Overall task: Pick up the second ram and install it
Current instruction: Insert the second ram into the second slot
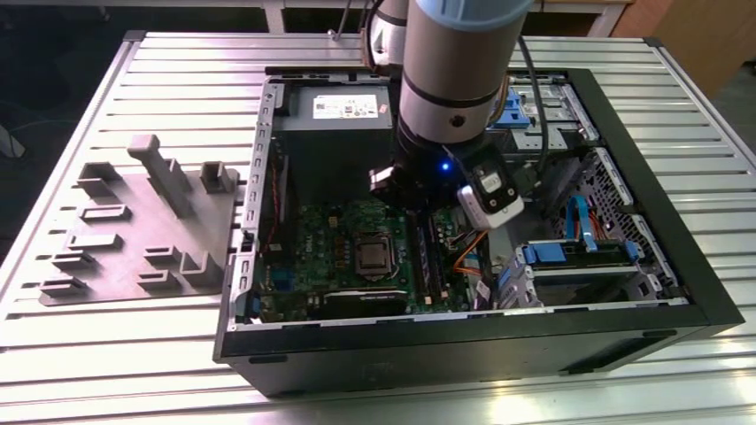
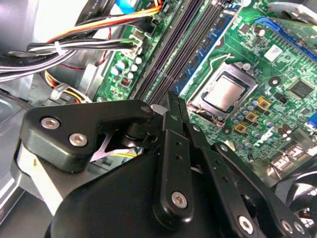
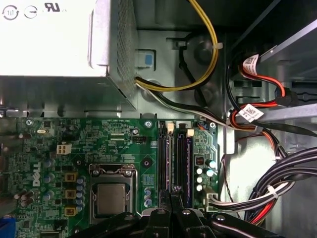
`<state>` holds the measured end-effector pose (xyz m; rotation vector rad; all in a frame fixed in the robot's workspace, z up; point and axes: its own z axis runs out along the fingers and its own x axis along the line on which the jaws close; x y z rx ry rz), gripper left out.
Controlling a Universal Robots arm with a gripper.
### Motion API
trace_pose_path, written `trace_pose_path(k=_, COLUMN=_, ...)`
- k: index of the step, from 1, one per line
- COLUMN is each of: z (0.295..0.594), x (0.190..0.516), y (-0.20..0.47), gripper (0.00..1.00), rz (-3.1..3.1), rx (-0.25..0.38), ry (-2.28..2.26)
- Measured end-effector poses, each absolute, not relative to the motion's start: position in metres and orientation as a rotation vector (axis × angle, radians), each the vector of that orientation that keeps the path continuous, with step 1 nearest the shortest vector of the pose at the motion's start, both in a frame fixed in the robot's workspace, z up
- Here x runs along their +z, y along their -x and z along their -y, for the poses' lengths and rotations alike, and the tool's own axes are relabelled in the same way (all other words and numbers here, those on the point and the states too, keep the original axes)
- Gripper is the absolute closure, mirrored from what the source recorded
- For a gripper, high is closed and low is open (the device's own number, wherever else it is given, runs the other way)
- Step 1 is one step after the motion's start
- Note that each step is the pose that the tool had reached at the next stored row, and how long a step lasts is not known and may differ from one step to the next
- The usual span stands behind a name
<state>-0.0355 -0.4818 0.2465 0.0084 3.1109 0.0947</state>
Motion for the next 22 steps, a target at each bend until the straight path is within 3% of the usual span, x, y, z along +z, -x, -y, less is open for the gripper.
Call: trace_pose_path(k=22, z=0.482, x=0.234, y=0.032, gripper=0.89, rz=-3.111, rx=0.095, ry=-0.008)
